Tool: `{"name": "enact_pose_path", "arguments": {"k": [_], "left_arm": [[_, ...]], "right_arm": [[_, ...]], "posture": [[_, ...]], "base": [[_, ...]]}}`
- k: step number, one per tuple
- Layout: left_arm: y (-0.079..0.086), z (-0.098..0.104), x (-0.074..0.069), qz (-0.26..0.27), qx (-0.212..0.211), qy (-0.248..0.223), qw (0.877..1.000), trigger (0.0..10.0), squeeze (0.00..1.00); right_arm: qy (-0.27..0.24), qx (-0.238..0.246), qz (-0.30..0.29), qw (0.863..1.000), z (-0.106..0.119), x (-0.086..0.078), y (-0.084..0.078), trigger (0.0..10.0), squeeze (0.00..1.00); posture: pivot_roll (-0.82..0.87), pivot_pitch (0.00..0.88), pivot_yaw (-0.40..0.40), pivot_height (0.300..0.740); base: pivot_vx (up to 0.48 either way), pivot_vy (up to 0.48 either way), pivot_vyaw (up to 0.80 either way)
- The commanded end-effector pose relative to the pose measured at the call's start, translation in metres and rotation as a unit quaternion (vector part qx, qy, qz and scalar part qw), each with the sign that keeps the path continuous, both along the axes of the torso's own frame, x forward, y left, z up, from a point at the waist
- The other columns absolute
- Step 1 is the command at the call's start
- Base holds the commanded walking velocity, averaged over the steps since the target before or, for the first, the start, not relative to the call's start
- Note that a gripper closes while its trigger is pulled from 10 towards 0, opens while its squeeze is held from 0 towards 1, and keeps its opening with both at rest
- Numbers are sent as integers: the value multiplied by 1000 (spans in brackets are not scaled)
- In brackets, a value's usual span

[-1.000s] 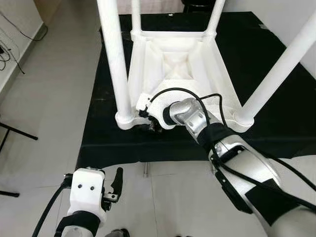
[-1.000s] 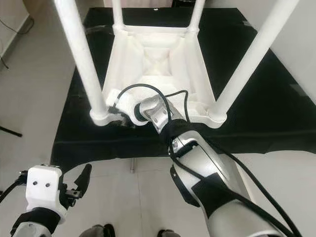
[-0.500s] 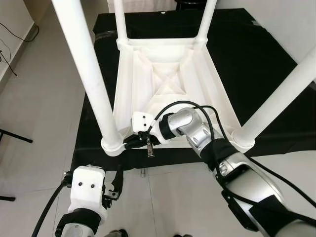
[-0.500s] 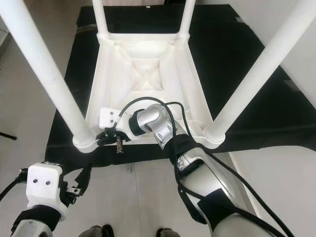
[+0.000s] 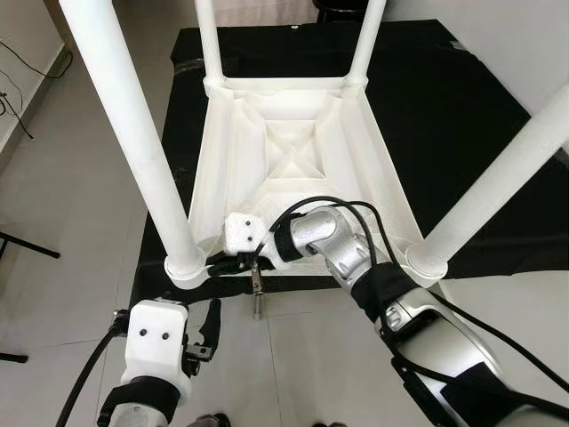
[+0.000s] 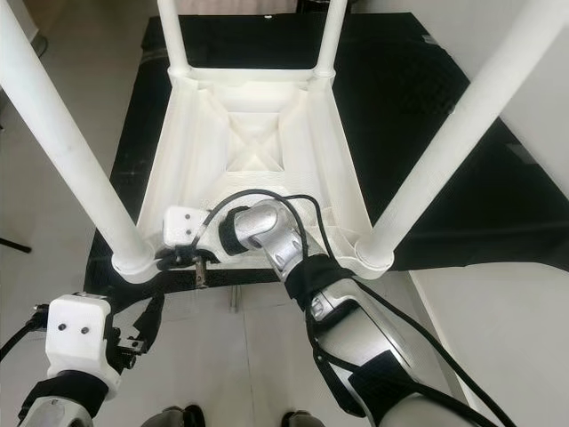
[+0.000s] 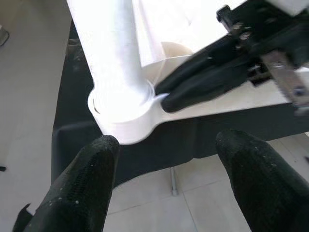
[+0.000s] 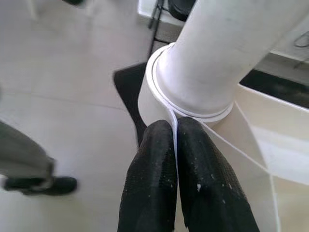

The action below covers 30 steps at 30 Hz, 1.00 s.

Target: Building children table

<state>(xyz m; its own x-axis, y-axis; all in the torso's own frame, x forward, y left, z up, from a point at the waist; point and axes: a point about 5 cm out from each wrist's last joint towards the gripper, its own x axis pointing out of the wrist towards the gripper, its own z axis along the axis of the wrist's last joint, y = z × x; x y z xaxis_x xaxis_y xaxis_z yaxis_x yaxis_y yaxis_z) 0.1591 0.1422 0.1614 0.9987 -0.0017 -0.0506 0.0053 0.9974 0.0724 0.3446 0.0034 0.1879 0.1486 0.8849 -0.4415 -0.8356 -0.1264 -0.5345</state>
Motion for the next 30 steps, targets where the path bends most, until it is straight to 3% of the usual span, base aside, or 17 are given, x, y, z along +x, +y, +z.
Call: {"name": "enact_pose_path", "arguments": {"k": [1, 2, 10, 19, 20, 25, 26, 27, 30], "left_arm": [[0, -3, -2, 3, -1, 14, 1000, 10000, 0], [0, -3, -3, 3, -1, 14, 1000, 10000, 0], [0, -3, -4, 5, -2, 14, 1000, 10000, 0], [-1, -3, -4, 5, -3, 15, 1000, 10000, 0], [-1, -3, -3, 5, -3, 15, 1000, 10000, 0], [-1, -3, -3, 5, -5, 15, 1000, 10000, 0], [-1, -3, -2, 5, -6, 14, 1000, 10000, 0], [-1, -4, -2, 4, -7, 14, 1000, 10000, 0], [-1, -4, -2, 4, -7, 14, 1000, 10000, 0]], "right_arm": [[-73, 18, 33, 997, 26, -2, 14, 0, 0], [-102, 9, 18, 995, 31, 3, 12, 0, 0], [-182, 4, -15, 983, 60, 18, 8, 0, 0], [-247, -5, -34, 968, 69, 23, 13, 0, 0], [-258, -13, -44, 965, 69, 26, 12, 10000, 0], [-318, -73, -130, 936, 64, 44, -7, 10000, 0], [-323, -80, -162, 929, 64, 49, -17, 10000, 957], [-329, -90, -181, 923, 63, 53, -25, 10000, 1000], [-329, -94, -188, 921, 62, 54, -28, 10000, 1000]], "posture": [[134, 205, -58, 740], [135, 205, -58, 740], [134, 214, -60, 740], [132, 216, -62, 740], [130, 215, -61, 740], [125, 213, -60, 740], [119, 210, -57, 740], [118, 208, -56, 740], [118, 208, -56, 740]], "base": [[0, 0, 0], [0, 0, 0], [0, 0, 0], [0, 0, 0], [0, 0, 0], [0, 0, 0], [0, 0, 0], [0, 0, 0], [0, 0, 0]]}}
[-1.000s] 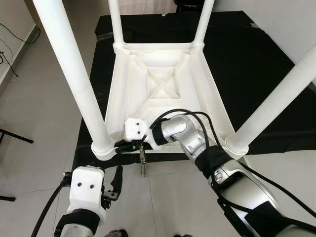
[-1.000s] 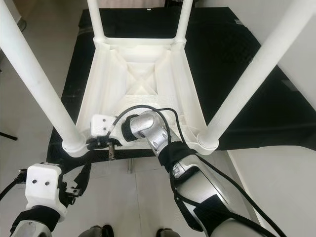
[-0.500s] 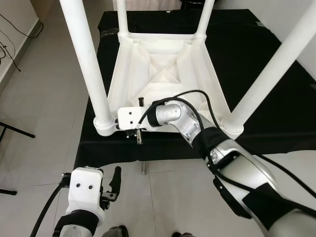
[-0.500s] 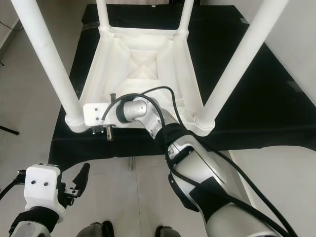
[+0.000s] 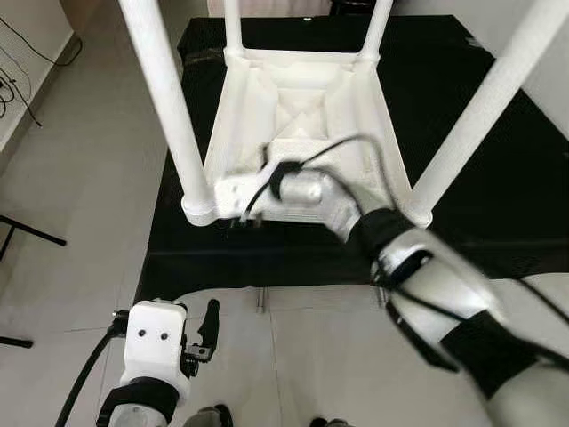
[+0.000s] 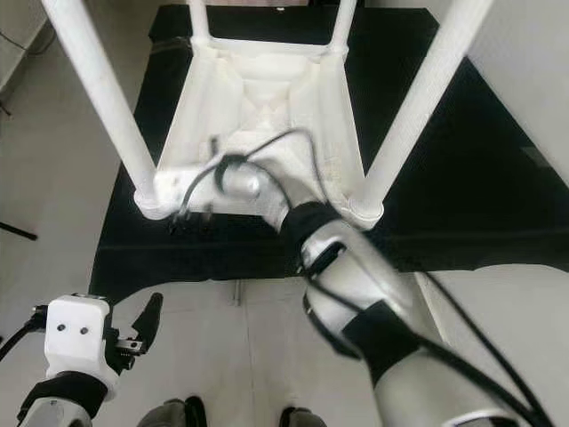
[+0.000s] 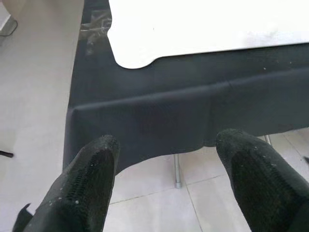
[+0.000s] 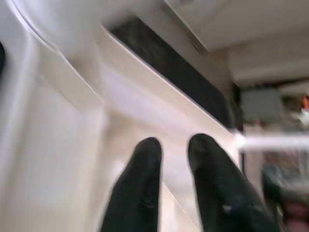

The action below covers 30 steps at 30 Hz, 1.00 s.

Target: Building children table

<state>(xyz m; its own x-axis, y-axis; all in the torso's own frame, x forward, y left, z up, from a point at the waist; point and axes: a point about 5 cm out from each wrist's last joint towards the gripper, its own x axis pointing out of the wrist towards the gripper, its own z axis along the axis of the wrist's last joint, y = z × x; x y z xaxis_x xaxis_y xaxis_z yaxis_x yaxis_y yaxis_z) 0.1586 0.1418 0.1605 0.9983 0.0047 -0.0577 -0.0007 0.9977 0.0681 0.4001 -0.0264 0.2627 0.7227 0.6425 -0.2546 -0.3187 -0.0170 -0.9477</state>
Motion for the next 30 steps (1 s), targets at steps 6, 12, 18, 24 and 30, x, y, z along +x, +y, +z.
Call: {"name": "enact_pose_path", "arguments": {"k": [6, 12, 18, 24, 30], "left_arm": [[0, -4, 1, -2, -6, 10, 1000, 10000, 0], [-1, -5, 6, -9, -7, 6, 1000, 10000, 0], [2, 0, 28, -12, -5, -22, 1000, 10000, 0], [4, 0, 39, -18, -6, -31, 999, 10000, 0], [9, -2, 48, -14, 9, -36, 999, 10000, 0]], "right_arm": [[60, 14, 0, 998, -20, -1, -24, 10000, 1000], [171, 202, 40, 964, -15, -11, -35, 10000, 918], [225, 346, 12, 911, -34, -24, -54, 10000, 0], [219, 404, -14, 888, -56, -44, -61, 10000, 0], [213, 439, -107, 866, -113, -74, -78, 10000, 0]], "posture": [[104, 195, -49, 740], [85, 169, -55, 740], [10, 137, -67, 740], [-22, 116, -53, 740], [-33, 85, -27, 740]], "base": [[0, 0, 0], [0, 0, 0], [0, 0, 0], [0, 0, 0], [0, 0, 0]]}}
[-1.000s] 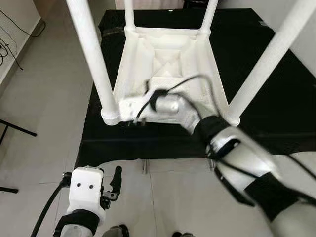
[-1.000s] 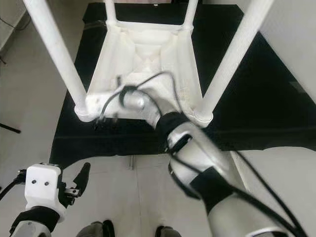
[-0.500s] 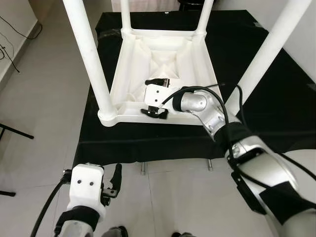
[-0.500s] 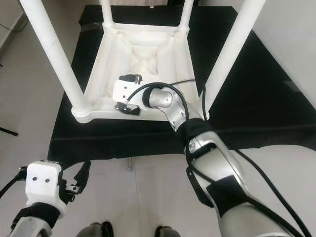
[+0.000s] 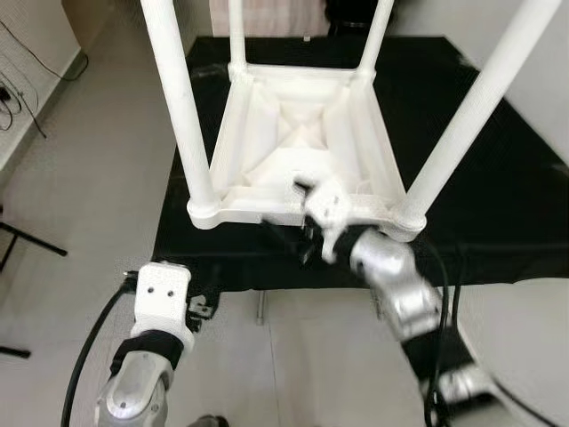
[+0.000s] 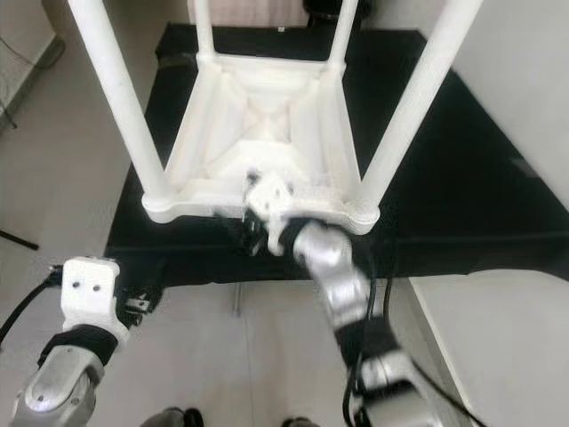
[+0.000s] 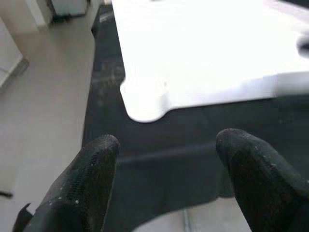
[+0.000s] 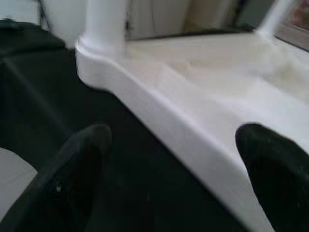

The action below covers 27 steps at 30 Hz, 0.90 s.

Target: Building children table

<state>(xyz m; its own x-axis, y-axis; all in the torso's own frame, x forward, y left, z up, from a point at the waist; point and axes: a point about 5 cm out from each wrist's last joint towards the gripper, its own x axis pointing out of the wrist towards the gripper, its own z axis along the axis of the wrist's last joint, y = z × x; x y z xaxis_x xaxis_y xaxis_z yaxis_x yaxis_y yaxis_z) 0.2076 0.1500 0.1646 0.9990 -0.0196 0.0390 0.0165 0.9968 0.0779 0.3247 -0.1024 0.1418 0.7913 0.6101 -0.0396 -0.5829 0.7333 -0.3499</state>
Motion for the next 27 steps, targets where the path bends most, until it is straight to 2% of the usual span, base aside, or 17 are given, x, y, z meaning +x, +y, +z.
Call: {"name": "enact_pose_path", "arguments": {"k": [1, 2, 5, 6, 10, 11, 12, 17, 27], "left_arm": [[1, -6, -1, 0, 5, 13, 1000, 10000, 0], [1, -6, -1, 0, 5, 13, 1000, 10000, 0], [4, -10, -7, 5, 10, 22, 1000, 10000, 0], [4, -10, -7, 5, 10, 22, 1000, 10000, 0], [8, -13, -12, 18, 12, 29, 999, 10000, 0], [13, -16, -15, 35, 0, 35, 999, 10000, 0], [15, -18, -16, 43, -8, 38, 998, 10000, 0], [20, -19, -13, 67, -16, 35, 997, 10000, 0], [23, -21, -6, 70, -31, 29, 997, 10000, 0]], "right_arm": [[-7, 12, -26, 1000, 5, 0, -4, 10000, 0], [-7, 12, -26, 1000, 5, 0, -4, 10000, 0], [16, 69, -81, 994, 8, -1, -15, 10000, 0], [16, 69, -81, 994, 8, -1, -15, 10000, 0], [50, 98, -85, 990, 2, -14, -17, 10000, 0], [62, 113, -102, 986, 1, -26, -20, 10000, 0], [65, 119, -111, 985, 0, -30, -22, 10000, 0], [66, 127, -143, 979, -1, -23, -24, 10000, 0], [73, 127, -133, 980, 1, -17, -17, 10000, 0]], "posture": [[-33, 85, -27, 740], [-33, 85, -27, 740], [-34, 66, -13, 740], [-34, 66, -13, 740], [-33, 56, -14, 740], [-39, 51, -11, 740], [-39, 51, -11, 740], [-35, 41, -9, 740], [-37, 29, -6, 740]], "base": [[0, 0, 0], [0, 0, 0], [0, 0, 0], [0, 0, 0], [0, 0, 0], [0, 0, 0], [0, 0, 0], [0, 0, 0], [0, 0, 0]]}}
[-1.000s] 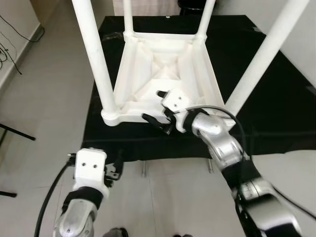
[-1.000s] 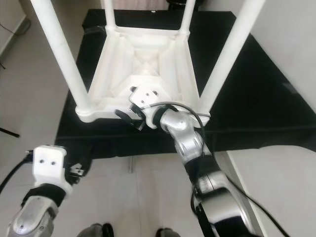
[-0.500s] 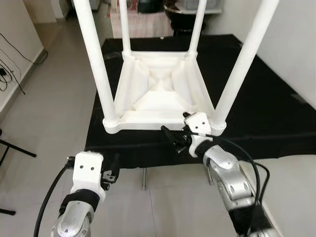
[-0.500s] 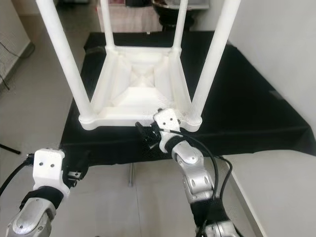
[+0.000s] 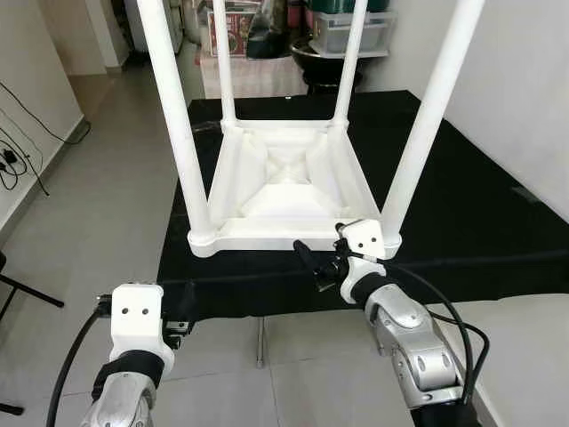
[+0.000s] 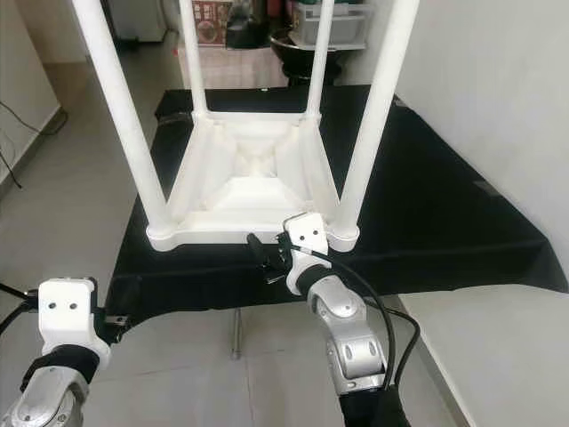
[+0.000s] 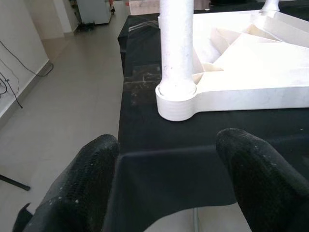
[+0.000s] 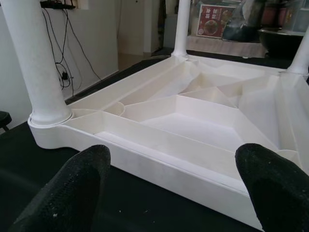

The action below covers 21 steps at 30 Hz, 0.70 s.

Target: Building children table

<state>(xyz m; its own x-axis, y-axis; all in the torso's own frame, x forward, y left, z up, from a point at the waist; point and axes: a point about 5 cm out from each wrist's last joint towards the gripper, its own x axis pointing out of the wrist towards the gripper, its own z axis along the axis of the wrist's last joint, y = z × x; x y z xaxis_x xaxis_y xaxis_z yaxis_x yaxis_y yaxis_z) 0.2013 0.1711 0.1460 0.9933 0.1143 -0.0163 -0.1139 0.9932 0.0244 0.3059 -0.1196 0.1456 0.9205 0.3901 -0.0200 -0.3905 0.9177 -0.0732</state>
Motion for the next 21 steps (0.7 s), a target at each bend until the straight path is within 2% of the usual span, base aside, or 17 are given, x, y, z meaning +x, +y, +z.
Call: {"name": "enact_pose_path", "arguments": {"k": [1, 5, 9, 13, 17, 21], "left_arm": [[2, -2, 1, 3, -1, 1, 1000, 10000, 0], [3, -2, 2, 4, 4, -2, 1000, 10000, 0], [10, -1, 6, 21, -13, -5, 1000, 10000, 0], [14, 5, 12, 27, -9, -22, 999, 10000, 0], [9, 7, 15, 11, 22, -28, 999, 10000, 0], [9, 8, 16, 6, 33, -32, 999, 10000, 0]], "right_arm": [[12, 2, -1, 1000, -2, 1, 0, 10000, 0], [21, 8, -5, 1000, -2, 1, 0, 10000, 0], [34, -2, 2, 999, -5, 2, 3, 10000, 0], [18, -7, 27, 999, -2, 1, 10, 10000, 0], [4, -27, 59, 998, -1, 1, 18, 10000, 0], [1, -26, 57, 998, 1, 3, 19, 10000, 0]], "posture": [[-35, 25, -4, 740], [-26, 17, -2, 740], [-9, 7, -3, 740], [-2, 1, -4, 740], [4, 0, -5, 740], [12, 0, -3, 740]], "base": [[0, 0, 0], [0, 0, 0], [0, 0, -800], [0, 0, -800], [0, 0, 0], [0, 0, 0]]}}
